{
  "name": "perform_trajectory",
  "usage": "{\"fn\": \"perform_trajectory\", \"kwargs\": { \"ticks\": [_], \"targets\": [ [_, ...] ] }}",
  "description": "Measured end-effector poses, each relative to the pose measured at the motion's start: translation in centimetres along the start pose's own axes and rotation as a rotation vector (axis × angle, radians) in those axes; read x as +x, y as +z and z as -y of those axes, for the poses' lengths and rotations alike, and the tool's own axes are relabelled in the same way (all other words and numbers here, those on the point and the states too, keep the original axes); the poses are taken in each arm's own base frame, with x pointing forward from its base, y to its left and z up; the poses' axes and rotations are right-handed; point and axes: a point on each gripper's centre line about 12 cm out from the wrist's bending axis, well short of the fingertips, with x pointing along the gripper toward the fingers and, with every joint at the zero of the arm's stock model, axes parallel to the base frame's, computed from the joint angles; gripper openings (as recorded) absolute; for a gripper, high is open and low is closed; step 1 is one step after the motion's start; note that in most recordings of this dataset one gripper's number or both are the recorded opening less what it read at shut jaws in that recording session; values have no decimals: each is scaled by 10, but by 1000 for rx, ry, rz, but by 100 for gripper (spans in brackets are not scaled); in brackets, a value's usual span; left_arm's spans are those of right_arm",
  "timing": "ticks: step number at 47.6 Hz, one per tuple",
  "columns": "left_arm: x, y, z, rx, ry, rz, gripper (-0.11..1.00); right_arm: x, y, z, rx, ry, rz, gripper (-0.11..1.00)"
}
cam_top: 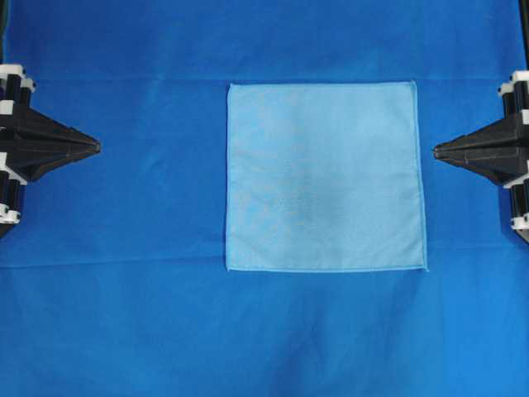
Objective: Fold the light blue towel.
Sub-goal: 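Move both grippers to the towel's two far corners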
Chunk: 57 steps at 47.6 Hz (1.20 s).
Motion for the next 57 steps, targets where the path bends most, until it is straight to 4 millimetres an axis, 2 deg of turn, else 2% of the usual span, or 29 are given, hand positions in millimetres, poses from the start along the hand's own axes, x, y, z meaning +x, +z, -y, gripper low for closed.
{"fn": "perform_trajectory", "kwargs": {
  "ticks": [5, 10, 27, 33, 34, 38, 43, 46, 48, 50, 57],
  "targets": [
    [7, -2, -3, 3, 14, -20, 0, 1, -1, 1, -3, -5, -14, 0],
    [20, -6, -7, 4, 35, -41, 0, 2, -4, 11, -3, -55, -74, 0],
    [64, -45, -52, -8, 198, -193, 0, -7, -36, 70, 42, -347, -320, 0],
    [82, -60, -68, -16, 240, -257, 2, -9, -54, 89, 69, -435, -404, 1],
    [85, -64, -71, -18, 248, -272, 4, -9, -57, 93, 73, -450, -418, 1],
    [97, -77, -85, -26, 282, -317, 25, -9, -71, 105, 92, -495, -484, 3],
    [110, -96, -103, -40, 322, -376, 58, -10, -96, 121, 123, -549, -590, 32],
    [118, -105, -112, -48, 339, -401, 75, -10, -110, 130, 131, -568, -658, 51],
    [123, -111, -118, -51, 350, -416, 83, -10, -117, 135, 137, -579, -689, 59],
    [127, -118, -123, -53, 360, -434, 85, -10, -124, 139, 137, -584, -722, 62],
    [141, -152, -146, -72, 399, -511, 84, -6, -152, 154, 149, -589, -847, 57]
  ]
}}
